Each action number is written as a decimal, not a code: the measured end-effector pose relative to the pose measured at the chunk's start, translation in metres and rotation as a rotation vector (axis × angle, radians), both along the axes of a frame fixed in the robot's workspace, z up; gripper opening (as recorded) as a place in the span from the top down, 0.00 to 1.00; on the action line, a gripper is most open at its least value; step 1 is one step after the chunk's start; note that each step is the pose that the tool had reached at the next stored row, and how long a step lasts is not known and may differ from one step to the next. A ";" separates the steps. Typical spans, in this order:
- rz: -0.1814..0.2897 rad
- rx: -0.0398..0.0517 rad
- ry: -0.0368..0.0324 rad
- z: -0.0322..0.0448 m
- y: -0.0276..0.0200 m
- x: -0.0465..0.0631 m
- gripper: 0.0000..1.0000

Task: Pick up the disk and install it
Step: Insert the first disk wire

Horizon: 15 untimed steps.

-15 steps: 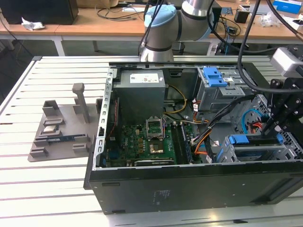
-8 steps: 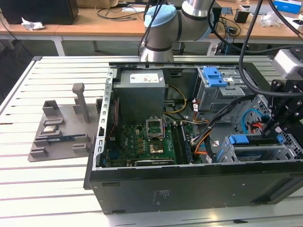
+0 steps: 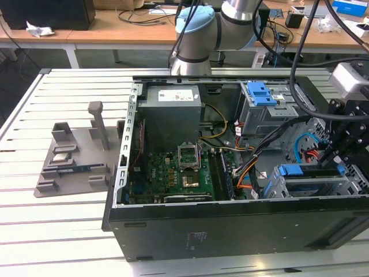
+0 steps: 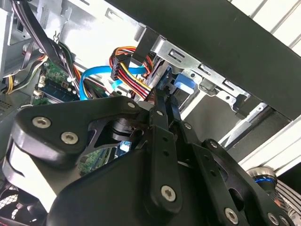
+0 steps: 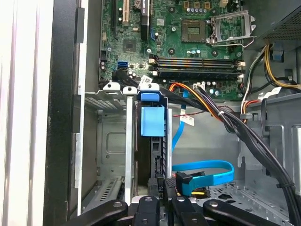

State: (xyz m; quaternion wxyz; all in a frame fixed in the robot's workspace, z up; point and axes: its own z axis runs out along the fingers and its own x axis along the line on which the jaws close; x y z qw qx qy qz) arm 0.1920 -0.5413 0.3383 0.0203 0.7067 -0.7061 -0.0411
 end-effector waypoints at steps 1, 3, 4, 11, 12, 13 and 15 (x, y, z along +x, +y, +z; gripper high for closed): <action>0.000 -0.0001 0.0000 -0.0009 0.0000 0.000 0.83; 0.000 -0.0009 0.0000 -0.0024 0.0000 0.000 0.83; 0.000 -0.0009 0.0000 -0.0024 0.0000 0.000 0.83; 0.000 0.0000 0.0000 0.0059 0.0002 0.000 0.76; 0.000 -0.0001 0.0000 0.0099 0.0005 0.000 0.76; 0.000 -0.0001 0.0000 0.0124 0.0009 0.000 0.76; 0.000 -0.0001 0.0000 0.0244 0.0020 0.000 0.89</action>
